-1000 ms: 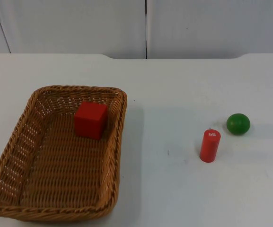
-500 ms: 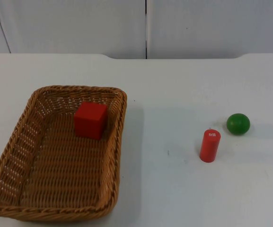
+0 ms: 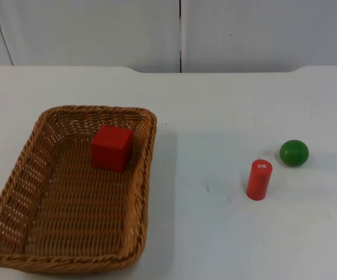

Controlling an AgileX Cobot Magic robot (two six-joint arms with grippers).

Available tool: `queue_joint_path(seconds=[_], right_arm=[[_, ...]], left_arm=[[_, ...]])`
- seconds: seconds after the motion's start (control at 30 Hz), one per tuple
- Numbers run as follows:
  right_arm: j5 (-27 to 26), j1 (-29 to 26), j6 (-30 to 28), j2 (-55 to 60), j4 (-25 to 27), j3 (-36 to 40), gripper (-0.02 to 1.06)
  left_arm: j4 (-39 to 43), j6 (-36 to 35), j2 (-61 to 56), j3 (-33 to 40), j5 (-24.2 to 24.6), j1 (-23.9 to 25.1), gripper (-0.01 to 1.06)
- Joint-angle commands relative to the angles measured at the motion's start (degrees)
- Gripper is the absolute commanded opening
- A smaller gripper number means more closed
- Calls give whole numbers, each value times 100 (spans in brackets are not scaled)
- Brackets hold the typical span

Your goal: Pick up the basket with the left hand and place the object to the left of the red cylinder into the basket with the right hand.

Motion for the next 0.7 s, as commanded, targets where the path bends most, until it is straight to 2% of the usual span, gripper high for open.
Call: queue_joint_path(seconds=[0.0, 0.27, 0.67], right_arm=[[-62, -46, -44, -17, 31, 35, 105], [-62, -111, -44, -17, 0, 35, 105], [-62, -1115, -44, -17, 51, 35, 105]], left_arm=[[32, 4, -20, 22, -27, 1, 105], [44, 4, -20, 22, -27, 1, 105], [44, 4, -20, 22, -27, 1, 105]])
